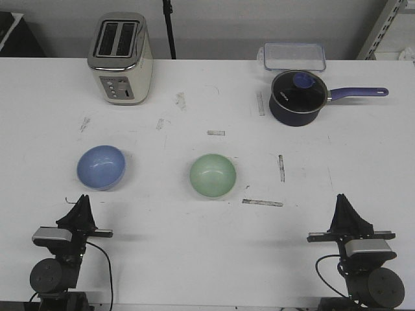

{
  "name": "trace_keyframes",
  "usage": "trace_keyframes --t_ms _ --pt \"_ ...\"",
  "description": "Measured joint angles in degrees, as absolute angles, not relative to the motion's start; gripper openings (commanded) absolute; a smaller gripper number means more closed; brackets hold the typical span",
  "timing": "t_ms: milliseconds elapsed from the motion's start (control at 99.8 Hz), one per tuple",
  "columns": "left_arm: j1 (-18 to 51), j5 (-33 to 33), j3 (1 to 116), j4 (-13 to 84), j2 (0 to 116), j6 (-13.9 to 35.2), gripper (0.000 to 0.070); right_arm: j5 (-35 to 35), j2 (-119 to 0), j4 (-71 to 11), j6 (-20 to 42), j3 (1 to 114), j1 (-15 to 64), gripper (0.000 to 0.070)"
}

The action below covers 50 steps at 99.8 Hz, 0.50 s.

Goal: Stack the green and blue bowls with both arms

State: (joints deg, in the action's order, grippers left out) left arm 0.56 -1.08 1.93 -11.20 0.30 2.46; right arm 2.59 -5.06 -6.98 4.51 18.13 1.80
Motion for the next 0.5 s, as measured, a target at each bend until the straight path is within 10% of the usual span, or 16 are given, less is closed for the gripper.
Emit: trace_keyframes --t_ms 501 --pt "0.56 -1.08 1.93 -11.2 0.3 2.46 0.0002 1.5 -4.95 -6.98 4.47 18.13 3.22 0.0004"
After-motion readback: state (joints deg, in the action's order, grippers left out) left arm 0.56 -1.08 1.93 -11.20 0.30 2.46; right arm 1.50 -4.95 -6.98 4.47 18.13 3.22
